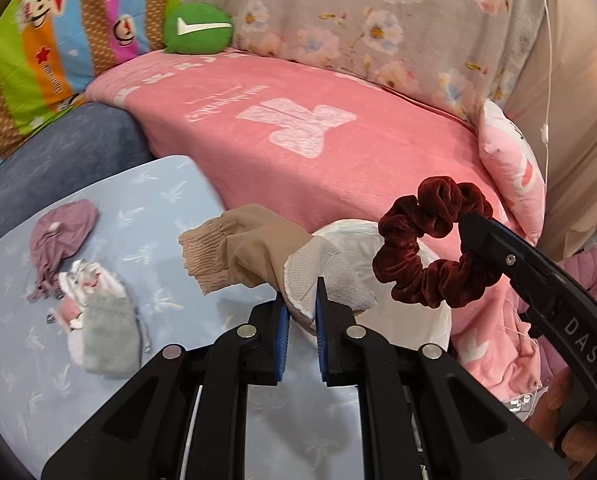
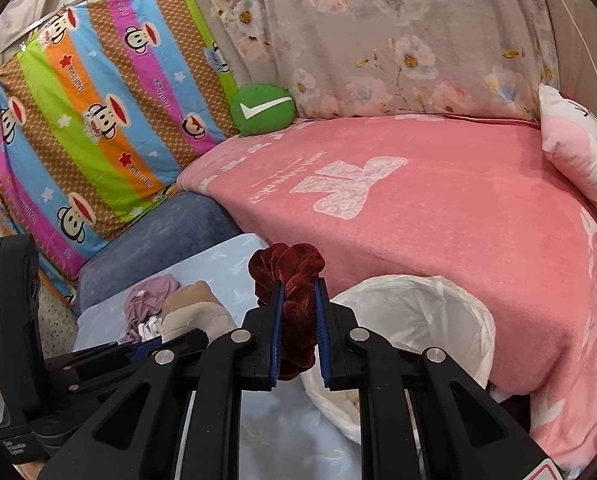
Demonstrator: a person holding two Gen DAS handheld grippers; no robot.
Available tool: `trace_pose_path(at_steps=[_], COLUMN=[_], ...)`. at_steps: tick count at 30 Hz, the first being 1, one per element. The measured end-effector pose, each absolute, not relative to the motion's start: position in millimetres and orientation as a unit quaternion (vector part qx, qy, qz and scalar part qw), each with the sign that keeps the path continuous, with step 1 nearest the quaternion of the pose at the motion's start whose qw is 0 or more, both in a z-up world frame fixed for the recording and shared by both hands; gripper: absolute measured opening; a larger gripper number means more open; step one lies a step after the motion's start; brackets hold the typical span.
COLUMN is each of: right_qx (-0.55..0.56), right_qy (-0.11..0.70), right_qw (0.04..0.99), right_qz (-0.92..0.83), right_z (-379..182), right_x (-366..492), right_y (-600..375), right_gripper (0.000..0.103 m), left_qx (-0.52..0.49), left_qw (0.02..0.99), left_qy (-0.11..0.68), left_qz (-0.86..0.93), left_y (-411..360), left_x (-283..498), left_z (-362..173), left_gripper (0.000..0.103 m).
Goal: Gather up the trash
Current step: 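Lift the beige sock and red scrunchie and carry both over the white bin, then open both tools to drop the sock and scrunchie into the bin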
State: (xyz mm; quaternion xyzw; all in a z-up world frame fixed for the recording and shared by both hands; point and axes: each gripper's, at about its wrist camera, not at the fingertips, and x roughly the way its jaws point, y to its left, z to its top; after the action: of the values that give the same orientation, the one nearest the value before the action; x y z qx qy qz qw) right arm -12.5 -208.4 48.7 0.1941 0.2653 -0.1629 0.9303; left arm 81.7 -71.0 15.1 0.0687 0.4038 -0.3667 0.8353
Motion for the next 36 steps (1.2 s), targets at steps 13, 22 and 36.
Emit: trace_pose_path(at_steps=[13,22,36], right_qx=[0.219,0.217,0.204], right_qy=[0.262,0.265,0.272], right_qw=[0.915,0.911,0.918], right_qz=[-0.217,-0.23,-0.205], right_z=[35,29,30], right_x=[-33,-30,-12], right_y=[-268,-279,-256], right_gripper=[0.014,0.015,0.019], left_qx=[0.088,0.08,0.081], left_qw=[0.803,0.821,0.835], left_qy=[0.414,0.403,0.407], left_qz=[-0.419,-0.397,-0.362], left_y=[-136,-140,-123], left_x=[70,73,86], left_z=[9,12,7], left_gripper=[0.013,0.051,0.052])
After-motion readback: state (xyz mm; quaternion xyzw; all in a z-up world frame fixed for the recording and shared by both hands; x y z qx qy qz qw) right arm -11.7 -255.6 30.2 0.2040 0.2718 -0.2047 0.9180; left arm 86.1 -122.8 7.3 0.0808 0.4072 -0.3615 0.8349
